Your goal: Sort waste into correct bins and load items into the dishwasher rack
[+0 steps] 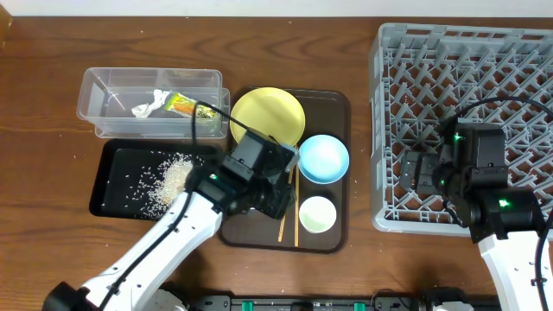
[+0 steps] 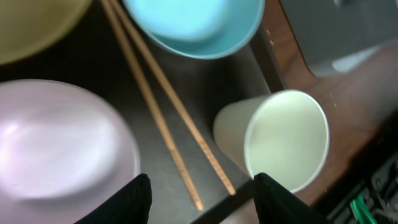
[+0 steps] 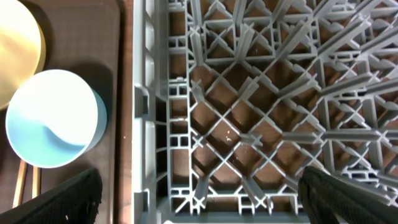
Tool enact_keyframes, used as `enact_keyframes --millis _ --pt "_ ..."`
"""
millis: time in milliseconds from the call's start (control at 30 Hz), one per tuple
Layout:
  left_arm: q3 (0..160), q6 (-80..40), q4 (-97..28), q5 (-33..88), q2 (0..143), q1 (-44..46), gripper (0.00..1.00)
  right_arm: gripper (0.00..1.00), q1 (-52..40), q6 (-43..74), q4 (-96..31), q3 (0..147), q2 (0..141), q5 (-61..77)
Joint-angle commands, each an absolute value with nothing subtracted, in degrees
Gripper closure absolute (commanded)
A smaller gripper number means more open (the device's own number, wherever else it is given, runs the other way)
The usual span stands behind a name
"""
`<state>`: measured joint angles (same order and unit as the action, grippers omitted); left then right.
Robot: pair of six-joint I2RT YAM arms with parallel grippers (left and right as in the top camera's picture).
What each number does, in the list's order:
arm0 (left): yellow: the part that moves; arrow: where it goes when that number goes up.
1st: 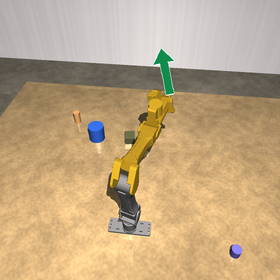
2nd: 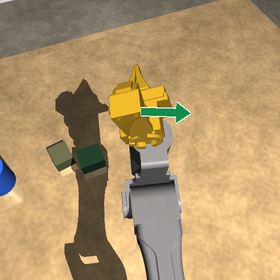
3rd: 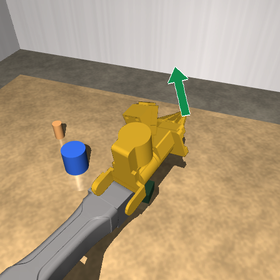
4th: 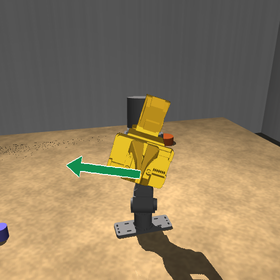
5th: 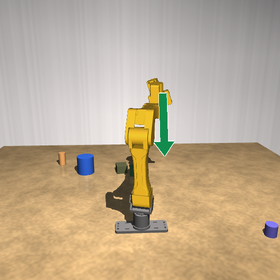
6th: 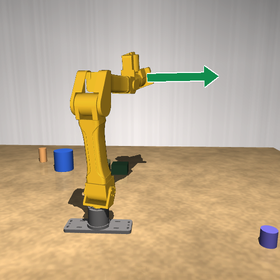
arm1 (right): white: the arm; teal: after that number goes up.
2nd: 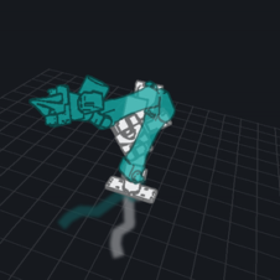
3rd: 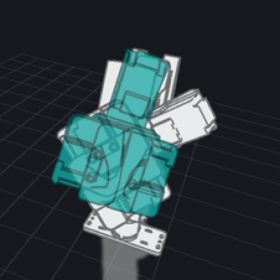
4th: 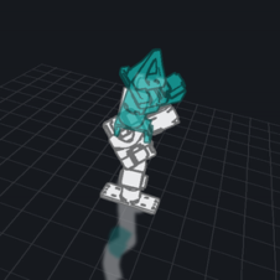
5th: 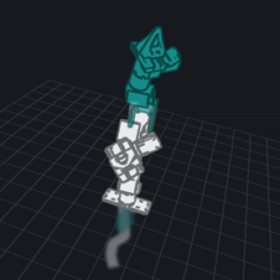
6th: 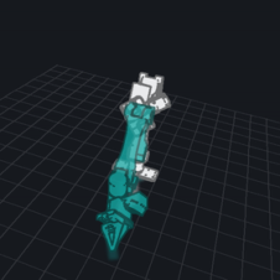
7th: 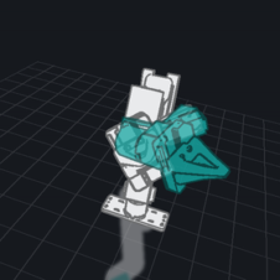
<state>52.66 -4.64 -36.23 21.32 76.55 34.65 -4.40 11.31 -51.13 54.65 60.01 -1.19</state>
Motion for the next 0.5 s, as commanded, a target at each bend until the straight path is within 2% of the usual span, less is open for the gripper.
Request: enact_keyframes --millis 0,300,400,467 --pt "52.45 -4.58 -36.73 22.5 78.46 36.86 0.44 0.01 -4.14 12.4 -51.68 55.81 59.92 -0.97" --pt "51.96 -4.78 -34.22 22.52 85.93 41.12 0.46 0.01 -4.14 12.43 -53.84 55.75 59.92 -0.95" --pt "51.96 -4.78 -32.73 22.5 87.77 42.0 0.59 0.01 -4.14 12.43 -54.22 55.75 59.92 -0.97" --pt "51.96 -4.78 -31.94 22.52 88.47 42.26 0.72 0.01 -4.14 12.4 -54.33 55.75 59.92 -0.99"
